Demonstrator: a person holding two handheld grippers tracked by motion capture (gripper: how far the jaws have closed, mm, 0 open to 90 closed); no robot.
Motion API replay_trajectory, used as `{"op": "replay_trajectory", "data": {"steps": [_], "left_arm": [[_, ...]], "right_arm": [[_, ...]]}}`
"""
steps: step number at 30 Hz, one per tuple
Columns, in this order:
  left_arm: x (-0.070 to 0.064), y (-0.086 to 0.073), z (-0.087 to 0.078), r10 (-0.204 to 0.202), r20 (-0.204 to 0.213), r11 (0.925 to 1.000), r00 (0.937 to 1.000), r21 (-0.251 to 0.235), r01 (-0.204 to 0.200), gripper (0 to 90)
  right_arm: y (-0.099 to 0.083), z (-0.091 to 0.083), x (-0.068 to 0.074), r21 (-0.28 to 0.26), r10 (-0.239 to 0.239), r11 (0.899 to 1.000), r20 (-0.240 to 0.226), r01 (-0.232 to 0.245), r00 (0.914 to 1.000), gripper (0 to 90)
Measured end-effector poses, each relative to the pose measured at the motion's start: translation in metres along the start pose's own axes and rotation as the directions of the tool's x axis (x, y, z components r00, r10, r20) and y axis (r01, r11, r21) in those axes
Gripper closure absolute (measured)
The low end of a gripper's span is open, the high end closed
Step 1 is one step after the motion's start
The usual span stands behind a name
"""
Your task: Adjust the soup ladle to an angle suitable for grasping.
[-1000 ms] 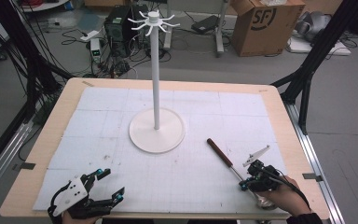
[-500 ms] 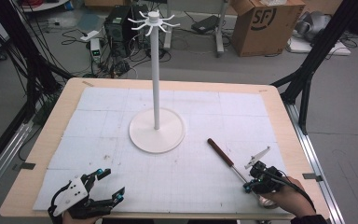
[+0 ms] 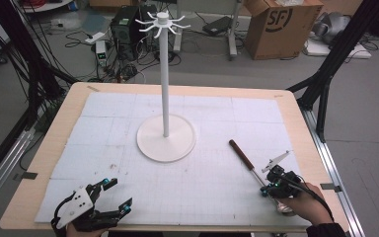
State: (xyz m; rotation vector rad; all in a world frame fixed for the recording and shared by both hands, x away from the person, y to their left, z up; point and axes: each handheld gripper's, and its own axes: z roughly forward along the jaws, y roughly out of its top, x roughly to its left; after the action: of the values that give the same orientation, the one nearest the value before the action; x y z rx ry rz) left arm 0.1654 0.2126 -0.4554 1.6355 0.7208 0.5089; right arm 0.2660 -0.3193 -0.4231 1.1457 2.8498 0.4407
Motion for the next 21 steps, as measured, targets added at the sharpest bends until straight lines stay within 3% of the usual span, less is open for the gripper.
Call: {"op": "replay_trajectory", "data": {"steps": [6,10,17,21], "left_arm": [[0.0,0.0,0.0,0.0,0.0,1.0,1.0,-0.001,0.0,21.5],[0.0,0.0,0.001,0.003,0.002,1.0,1.0,0.001,-0.003,21.5],[0.0,0.0,0.001,-0.001,0.002,1.0,1.0,-0.002,0.001,21.5],[0.001,0.0,0.0,-0.004,0.003,1.0,1.0,-0.008,0.004,21.5]], "right_arm": [[0.001,0.0,-0.001,-0.003,0.008,1.0,0.0,-0.008,1.0,90.0],[0.009,-0.003,0.001,-0.066,0.017,0.998,-0.034,-0.019,0.9993,90.0],[0.043,-0.009,-0.007,-0.157,0.047,0.987,0.0,-0.047,0.9989,90.0],[0.063,-0.008,-0.015,-0.192,0.092,0.978,0.023,-0.086,0.9955,90.0]]}}
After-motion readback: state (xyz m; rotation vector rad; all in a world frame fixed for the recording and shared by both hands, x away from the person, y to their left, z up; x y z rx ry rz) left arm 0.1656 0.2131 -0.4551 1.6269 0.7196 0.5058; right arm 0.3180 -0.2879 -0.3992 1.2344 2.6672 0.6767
